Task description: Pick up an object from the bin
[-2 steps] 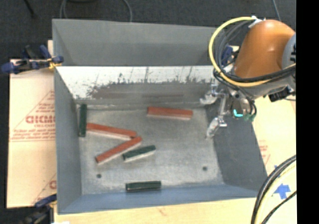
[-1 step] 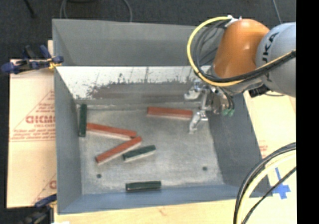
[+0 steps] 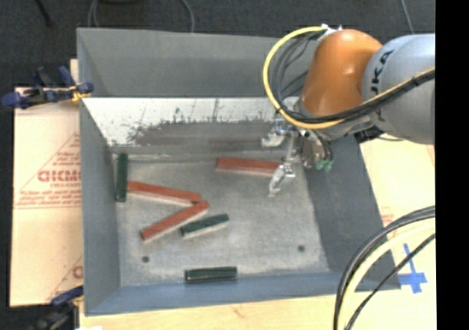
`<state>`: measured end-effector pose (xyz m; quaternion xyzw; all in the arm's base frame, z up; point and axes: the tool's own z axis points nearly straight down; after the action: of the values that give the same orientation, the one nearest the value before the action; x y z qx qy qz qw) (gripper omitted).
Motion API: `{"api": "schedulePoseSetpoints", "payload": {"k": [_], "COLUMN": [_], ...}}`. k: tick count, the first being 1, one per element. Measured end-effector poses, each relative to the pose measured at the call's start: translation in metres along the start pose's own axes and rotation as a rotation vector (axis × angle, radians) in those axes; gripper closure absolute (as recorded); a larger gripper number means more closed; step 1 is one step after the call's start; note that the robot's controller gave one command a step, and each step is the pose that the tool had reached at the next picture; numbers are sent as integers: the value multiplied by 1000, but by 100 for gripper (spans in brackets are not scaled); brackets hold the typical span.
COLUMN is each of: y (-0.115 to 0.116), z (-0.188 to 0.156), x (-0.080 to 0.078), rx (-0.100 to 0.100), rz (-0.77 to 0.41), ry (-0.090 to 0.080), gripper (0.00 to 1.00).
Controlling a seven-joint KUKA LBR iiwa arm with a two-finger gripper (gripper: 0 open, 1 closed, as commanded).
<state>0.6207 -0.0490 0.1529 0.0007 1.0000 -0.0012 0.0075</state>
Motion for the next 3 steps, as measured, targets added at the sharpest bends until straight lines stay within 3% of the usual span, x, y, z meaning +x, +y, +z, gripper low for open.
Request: {"api": "schedulePoseSetpoints", "payload": {"k": [1,2,3], "y": [0,23,23], "z": [-15,73,73], "x": [22,-20,-20], "rx": [-5,-3,-2], "rz": [-7,187,186], "ry": [24,7,6], "gripper": [0,100,100]}}
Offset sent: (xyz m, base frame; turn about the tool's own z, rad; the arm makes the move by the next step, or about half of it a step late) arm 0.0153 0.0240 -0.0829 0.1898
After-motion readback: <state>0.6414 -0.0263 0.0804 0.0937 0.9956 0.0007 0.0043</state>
